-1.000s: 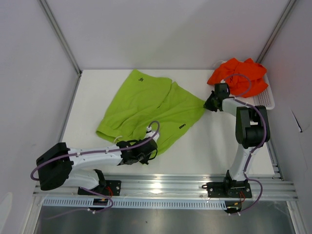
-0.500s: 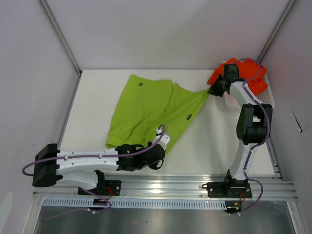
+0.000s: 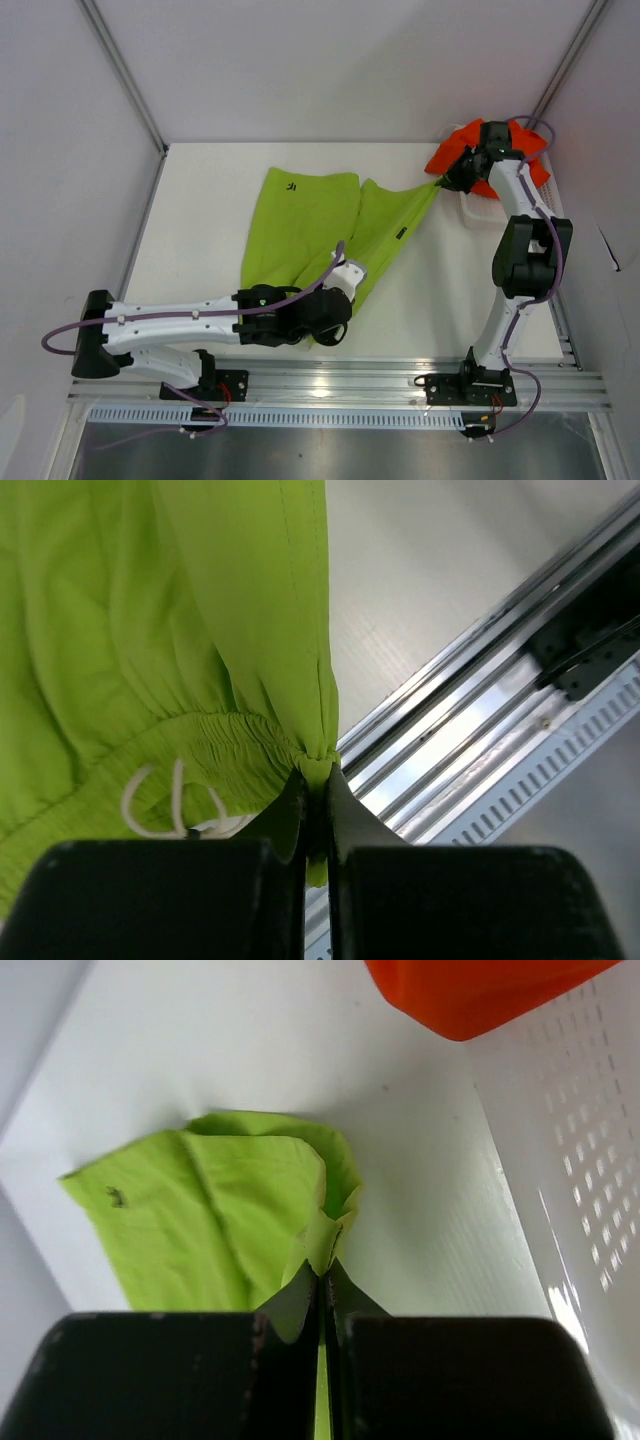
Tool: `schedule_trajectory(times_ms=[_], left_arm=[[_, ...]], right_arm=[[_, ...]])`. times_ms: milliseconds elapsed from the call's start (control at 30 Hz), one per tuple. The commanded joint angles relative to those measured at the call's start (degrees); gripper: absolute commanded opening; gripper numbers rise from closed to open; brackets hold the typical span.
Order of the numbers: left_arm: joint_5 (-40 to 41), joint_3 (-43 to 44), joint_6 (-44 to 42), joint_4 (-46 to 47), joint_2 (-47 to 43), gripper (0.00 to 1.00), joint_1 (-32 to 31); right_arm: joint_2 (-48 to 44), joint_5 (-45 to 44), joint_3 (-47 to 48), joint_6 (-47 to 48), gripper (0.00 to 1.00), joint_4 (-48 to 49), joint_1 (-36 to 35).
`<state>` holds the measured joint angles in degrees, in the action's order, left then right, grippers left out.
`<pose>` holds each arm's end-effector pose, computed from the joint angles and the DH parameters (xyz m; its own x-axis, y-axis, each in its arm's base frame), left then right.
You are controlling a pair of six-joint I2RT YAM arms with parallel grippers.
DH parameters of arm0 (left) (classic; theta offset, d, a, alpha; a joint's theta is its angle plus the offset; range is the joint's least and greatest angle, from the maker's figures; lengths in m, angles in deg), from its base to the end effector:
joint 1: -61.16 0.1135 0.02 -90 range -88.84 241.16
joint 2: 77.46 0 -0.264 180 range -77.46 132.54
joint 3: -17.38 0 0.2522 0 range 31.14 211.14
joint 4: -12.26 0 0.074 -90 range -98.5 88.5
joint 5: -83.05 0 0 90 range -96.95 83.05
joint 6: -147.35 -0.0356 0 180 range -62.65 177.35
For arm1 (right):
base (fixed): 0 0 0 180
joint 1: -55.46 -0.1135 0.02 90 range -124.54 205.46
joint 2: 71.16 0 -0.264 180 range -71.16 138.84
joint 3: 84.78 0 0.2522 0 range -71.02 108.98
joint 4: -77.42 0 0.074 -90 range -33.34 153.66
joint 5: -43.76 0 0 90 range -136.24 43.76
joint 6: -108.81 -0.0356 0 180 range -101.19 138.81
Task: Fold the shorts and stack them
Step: Fold the shorts
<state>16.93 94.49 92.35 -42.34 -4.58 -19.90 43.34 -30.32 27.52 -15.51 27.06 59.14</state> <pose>0.0549 -0.2563 0.3023 -0.5931 0.3954 -0.7013 0.6384 0.7617 -0.1104 0.4470 -0.0190 0.2581 -0.7134 0.5892 -0.3793 0.3603 0.7727 0.5226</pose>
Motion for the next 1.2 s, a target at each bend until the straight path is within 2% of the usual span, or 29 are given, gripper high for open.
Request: schedule_trajectory(times_ms=[0,200,267,300,333,433,533,567,667,767,833,933,1033,1167], left_arm=[[-2.3,4.5,2.1,-5.1,-4.7,0.0,0.5],[-10.4,5.1,-0.1,-3.9,-11.1,0.0,13.4],[-11.6,6.8,-2.5,-4.3,-13.3,0.0,17.1],[-11.7,9.0,-4.5,-5.4,-14.1,0.0,21.7],[-11.7,9.0,-4.5,-5.4,-14.4,0.0,21.7],[-12.1,12.9,-9.2,-6.4,-14.4,0.0,27.0],[-11.6,19.0,-13.6,-8.8,-12.6,0.0,32.7],[-12.3,22.3,-15.6,-9.5,-11.2,0.0,36.5],[-14.3,31.9,-19.9,-12.0,-9.1,0.0,40.6],[-16.2,40.8,-23.9,-14.6,-8.5,0.0,40.7],[-16.2,44.5,-25.4,-15.8,-9.6,0.0,40.7],[-14.7,45.8,-28.0,-15.5,-13.4,0.0,40.7],[-12.9,46.8,-29.1,-13.8,-16.5,0.0,40.7],[-11.1,50.7,-28.7,-13.7,-14.9,0.0,40.7]], right_arm=[[-7.1,0.2,6.0,-1.0,0.0,2.1,4.6],[-9.2,4.5,12.5,-2.1,0.0,0.1,7.3],[-12.1,6.0,12.2,-3.2,0.0,1.3,8.1],[-14.4,7.9,11.2,-4.9,0.0,2.6,8.7],[-14.4,7.9,10.8,-5.0,0.0,2.6,9.1],[-19.7,8.5,8.4,-7.2,0.0,4.0,10.6],[-25.5,8.9,6.2,-9.5,0.0,5.7,11.4],[-26.9,9.5,4.7,-10.2,0.0,6.4,11.8],[-31.3,12.1,3.1,-11.7,0.0,8.6,12.0],[-35.7,14.2,2.5,-11.7,0.0,9.2,12.2],[-42.5,14.0,-2.3,-12.3,0.0,14.0,13.5],[-51.4,12.7,-9.0,-13.5,0.0,21.3,16.0],[-55.7,10.7,-8.7,-11.9,0.0,22.4,16.7],[-57.6,10.8,-7.9,-11.5,0.0,25.2,16.6]])
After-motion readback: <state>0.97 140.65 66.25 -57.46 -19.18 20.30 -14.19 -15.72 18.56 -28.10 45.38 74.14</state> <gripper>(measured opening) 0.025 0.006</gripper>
